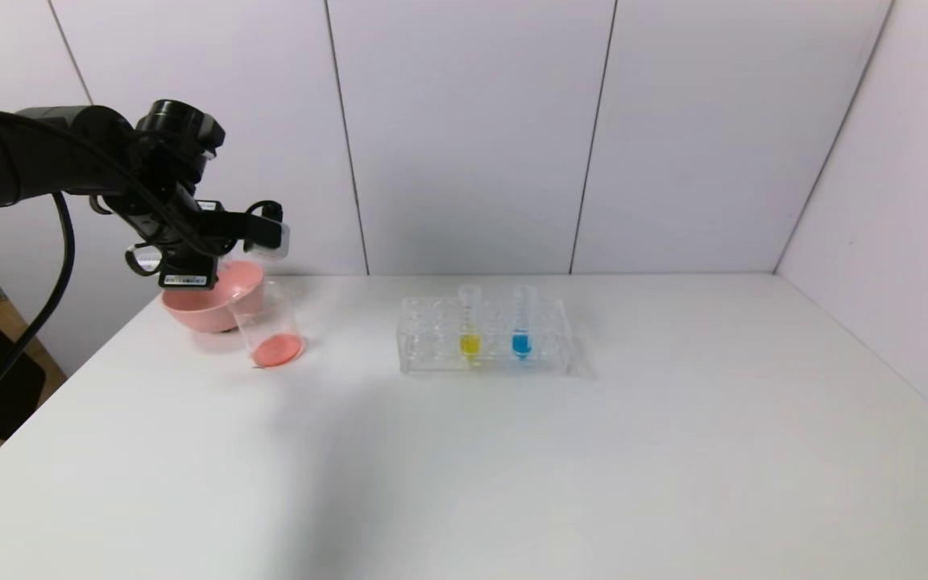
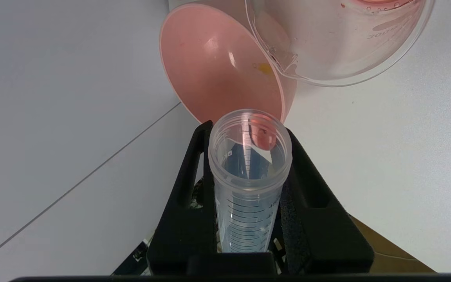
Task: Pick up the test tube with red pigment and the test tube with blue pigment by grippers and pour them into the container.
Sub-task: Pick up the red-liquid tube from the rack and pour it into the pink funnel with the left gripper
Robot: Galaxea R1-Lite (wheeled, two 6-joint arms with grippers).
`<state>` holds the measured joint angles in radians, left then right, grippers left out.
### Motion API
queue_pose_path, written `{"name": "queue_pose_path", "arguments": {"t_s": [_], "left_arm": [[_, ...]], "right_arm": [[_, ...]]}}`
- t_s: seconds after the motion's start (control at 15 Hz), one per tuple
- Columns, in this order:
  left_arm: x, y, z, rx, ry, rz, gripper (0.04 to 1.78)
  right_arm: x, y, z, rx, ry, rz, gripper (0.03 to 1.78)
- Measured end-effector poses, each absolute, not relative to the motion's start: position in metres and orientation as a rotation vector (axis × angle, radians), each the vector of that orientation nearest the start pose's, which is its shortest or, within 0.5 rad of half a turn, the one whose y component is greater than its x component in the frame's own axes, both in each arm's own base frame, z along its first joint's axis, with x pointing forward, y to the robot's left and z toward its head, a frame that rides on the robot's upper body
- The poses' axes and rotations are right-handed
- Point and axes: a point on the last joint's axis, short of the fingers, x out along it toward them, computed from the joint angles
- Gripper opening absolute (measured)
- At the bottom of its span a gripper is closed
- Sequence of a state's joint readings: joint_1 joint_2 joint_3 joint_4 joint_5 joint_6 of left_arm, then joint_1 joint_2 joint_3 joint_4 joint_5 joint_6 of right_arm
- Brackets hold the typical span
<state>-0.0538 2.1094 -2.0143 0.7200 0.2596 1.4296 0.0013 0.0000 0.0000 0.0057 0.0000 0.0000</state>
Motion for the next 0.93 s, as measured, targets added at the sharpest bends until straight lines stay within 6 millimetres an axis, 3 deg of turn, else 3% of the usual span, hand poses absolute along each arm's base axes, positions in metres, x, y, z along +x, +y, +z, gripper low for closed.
{"name": "queue_pose_path", "arguments": {"t_s": [0.93], "left_arm": [[0.4043,-0.021,0.2394,1.496,0.866,-0.384,0.47]], "right_arm": [[-0.0228,0.0,0.0749,0.0,0.006,0.001,1.77]]}}
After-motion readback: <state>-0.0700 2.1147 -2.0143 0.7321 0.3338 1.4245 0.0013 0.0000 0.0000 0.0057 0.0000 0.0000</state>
